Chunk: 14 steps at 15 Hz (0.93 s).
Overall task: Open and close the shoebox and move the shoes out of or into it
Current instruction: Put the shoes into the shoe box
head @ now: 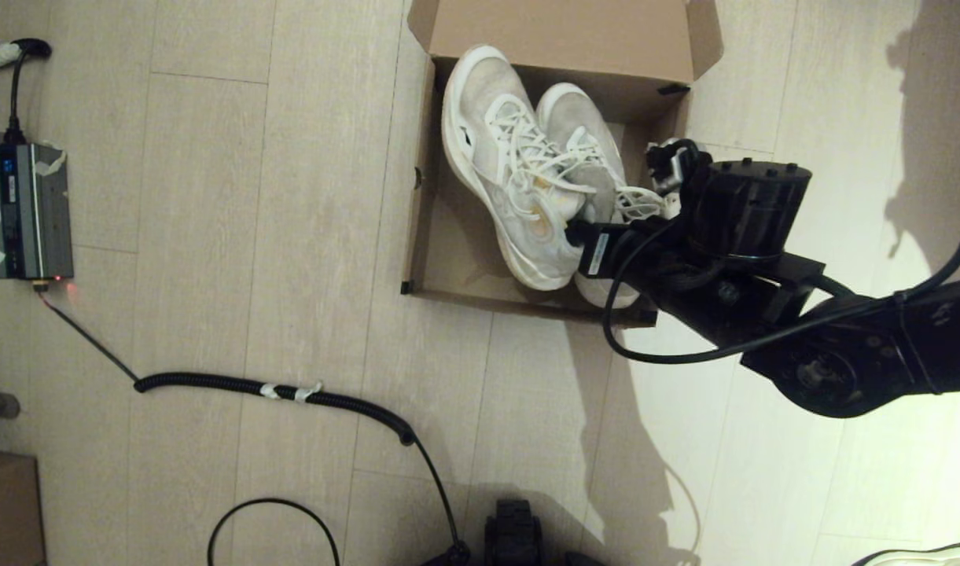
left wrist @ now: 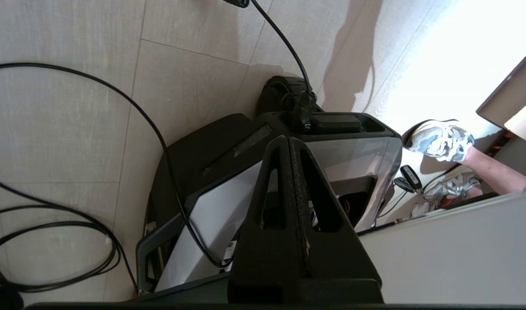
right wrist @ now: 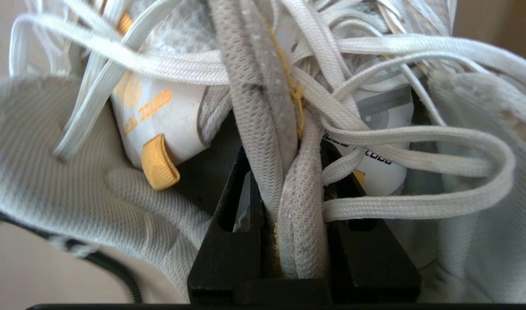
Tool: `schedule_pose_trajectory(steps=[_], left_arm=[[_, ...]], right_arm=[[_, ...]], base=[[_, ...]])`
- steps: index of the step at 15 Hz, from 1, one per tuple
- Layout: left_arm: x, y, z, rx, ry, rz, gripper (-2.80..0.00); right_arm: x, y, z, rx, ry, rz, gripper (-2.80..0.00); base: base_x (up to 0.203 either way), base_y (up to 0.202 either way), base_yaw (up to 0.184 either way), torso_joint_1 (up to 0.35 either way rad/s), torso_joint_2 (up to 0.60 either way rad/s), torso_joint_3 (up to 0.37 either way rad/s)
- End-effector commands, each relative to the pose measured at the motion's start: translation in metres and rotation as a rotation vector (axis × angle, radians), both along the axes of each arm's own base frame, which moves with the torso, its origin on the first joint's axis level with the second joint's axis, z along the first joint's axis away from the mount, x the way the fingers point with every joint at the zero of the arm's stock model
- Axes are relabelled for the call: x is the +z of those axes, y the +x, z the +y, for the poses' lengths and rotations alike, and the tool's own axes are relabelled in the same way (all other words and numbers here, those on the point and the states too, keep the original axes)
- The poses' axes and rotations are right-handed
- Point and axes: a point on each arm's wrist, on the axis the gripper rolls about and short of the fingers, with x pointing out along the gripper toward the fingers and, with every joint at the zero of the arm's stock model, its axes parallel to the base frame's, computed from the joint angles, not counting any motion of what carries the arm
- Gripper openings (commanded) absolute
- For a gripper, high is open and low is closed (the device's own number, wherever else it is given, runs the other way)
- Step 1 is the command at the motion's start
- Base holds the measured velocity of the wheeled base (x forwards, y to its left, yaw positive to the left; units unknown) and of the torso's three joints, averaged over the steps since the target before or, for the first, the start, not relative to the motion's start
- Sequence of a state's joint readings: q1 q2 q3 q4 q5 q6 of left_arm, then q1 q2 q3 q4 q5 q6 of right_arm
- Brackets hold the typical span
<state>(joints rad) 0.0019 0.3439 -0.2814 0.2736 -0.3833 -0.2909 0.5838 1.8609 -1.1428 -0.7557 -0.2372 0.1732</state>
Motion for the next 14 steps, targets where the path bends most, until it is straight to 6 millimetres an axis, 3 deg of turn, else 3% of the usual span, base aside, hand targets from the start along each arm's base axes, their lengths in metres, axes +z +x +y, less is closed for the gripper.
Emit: schedule_pose_trajectory(steps=[1,4,5,6,11,14], left_arm=[[-0.004,-0.005,0.0,-0.007,-0.004,-0.025,-2.8],[-0.011,-0.014,0.0,-0.012,-0.007,-0.038,-2.8],[-0.011,-0.015,0.0,-0.01,-0.007,-0.044,-2.8],[-0.011,-0.015,0.0,-0.011,-0.007,-0.048,-2.8],[-0.007,-0.017,0.0,-0.013,-0.009,-0.069,-2.8],[0.007,-0.018,-0.001,-0.032,-0.016,-0.081,-2.8]], right_arm=[[-0.015,0.016,0.01,-0.013,-0.034,0.013,-2.8],[-0.013,0.027,0.017,-0.028,-0.062,-0.023,-2.8],[-0.014,0.028,0.018,-0.029,-0.072,-0.024,-0.29],[-0.016,0.029,0.019,-0.027,-0.078,-0.021,0.0],[-0.014,0.027,0.017,-0.04,-0.075,-0.021,0.0],[-0.003,0.011,0.013,-0.043,-0.065,-0.035,0.0]], base=[[0.0,0.0,0.0,0.0,0.0,0.0],[0.0,0.0,0.0,0.0,0.0,0.0],[0.0,0.0,0.0,0.0,0.0,0.0],[0.0,0.0,0.0,0.0,0.0,0.0],[0.0,0.0,0.0,0.0,0.0,0.0],[0.0,0.0,0.0,0.0,0.0,0.0]])
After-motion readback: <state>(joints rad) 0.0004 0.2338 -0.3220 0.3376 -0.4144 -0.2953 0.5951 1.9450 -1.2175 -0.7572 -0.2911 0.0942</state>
